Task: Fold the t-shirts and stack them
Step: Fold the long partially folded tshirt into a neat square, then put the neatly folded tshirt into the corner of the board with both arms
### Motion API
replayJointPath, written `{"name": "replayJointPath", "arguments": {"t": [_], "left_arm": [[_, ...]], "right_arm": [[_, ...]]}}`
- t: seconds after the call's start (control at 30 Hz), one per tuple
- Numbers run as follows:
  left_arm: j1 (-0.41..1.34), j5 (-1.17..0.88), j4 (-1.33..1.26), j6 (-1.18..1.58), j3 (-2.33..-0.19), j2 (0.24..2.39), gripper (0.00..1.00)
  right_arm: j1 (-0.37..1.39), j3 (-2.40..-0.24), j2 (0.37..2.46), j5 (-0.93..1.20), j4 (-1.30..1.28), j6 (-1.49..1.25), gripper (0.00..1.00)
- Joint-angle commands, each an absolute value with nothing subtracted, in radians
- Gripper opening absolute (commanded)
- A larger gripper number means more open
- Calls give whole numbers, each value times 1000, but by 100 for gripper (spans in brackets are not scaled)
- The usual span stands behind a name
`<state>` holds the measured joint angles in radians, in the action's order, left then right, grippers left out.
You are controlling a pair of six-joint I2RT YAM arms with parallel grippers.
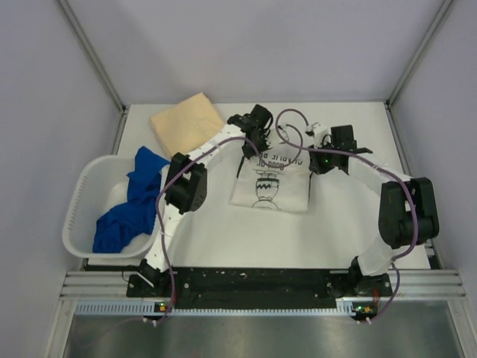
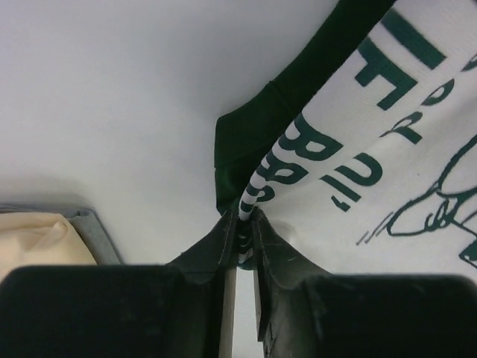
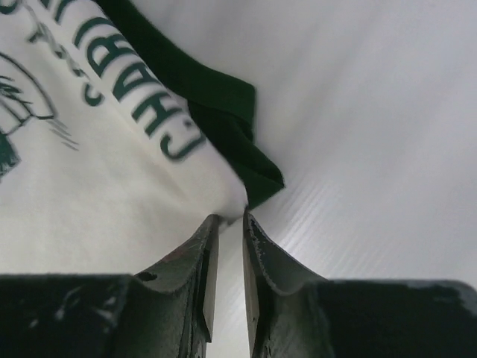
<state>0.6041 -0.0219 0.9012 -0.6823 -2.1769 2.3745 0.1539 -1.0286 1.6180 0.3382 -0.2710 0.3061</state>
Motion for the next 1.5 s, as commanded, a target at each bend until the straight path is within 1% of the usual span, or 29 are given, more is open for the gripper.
{"name": "replayJointPath", "arguments": {"t": [0.0,0.03,0.07,0.13,0.2,0.27,0.33,0.4,0.47,0.53,0.57,0.6,0.63,0.67,0.73,0.87,1.07,1.13,1.23,1.33,1.37,1.47], "left_arm": [[578,106,850,-650,-2209,2387,24],[580,118,836,-644,-2210,2390,30],[580,135,821,-640,-2212,2391,37],[577,185,796,-635,-2221,2384,47],[574,241,784,-627,-2226,2349,57],[566,239,770,-618,-2209,2292,66],[566,221,750,-601,-2162,2218,66],[568,128,771,-554,-2116,2142,61],[572,-91,785,-487,-2015,2065,51],[572,-274,776,-407,-1897,2005,37],[572,-373,767,-372,-1832,1993,34],[572,-456,765,-341,-1785,1980,31],[574,-528,764,-301,-1731,1982,30],[575,-572,759,-263,-1691,1983,29],[580,-591,739,-233,-1617,1999,29],[560,-486,762,-229,-1600,2062,28],[538,-423,762,-253,-1565,2059,29],[538,-416,762,-258,-1560,2033,29],[532,-410,782,-279,-1562,1973,31],[514,-440,790,-290,-1559,1910,38],[503,-455,781,-288,-1557,1895,41],[468,-482,695,-246,-1566,1885,52]], "right_arm": [[121,-1109,1696,190,-224,229,24],[120,-1133,1713,172,-222,207,28],[120,-1158,1730,152,-230,181,31],[114,-1216,1736,147,-273,134,38],[115,-1270,1715,179,-322,94,38],[117,-1293,1666,216,-371,51,38],[124,-1278,1608,253,-399,-26,38],[150,-1229,1551,313,-400,-101,31],[179,-1162,1510,397,-397,-178,21],[204,-1082,1485,498,-361,-248,12],[215,-1040,1473,523,-339,-280,6],[221,-987,1464,537,-313,-316,2],[224,-932,1456,544,-284,-351,0],[222,-883,1448,561,-238,-385,0],[224,-780,1457,565,-172,-429,0],[198,-713,1505,500,-172,-448,0],[172,-736,1471,422,-245,-420,0],[170,-771,1447,397,-296,-396,8],[147,-810,1388,376,-351,-376,30],[83,-821,1355,382,-344,-367,49],[69,-828,1361,382,-335,-358,52],[40,-870,1422,411,-287,-331,57]]}}
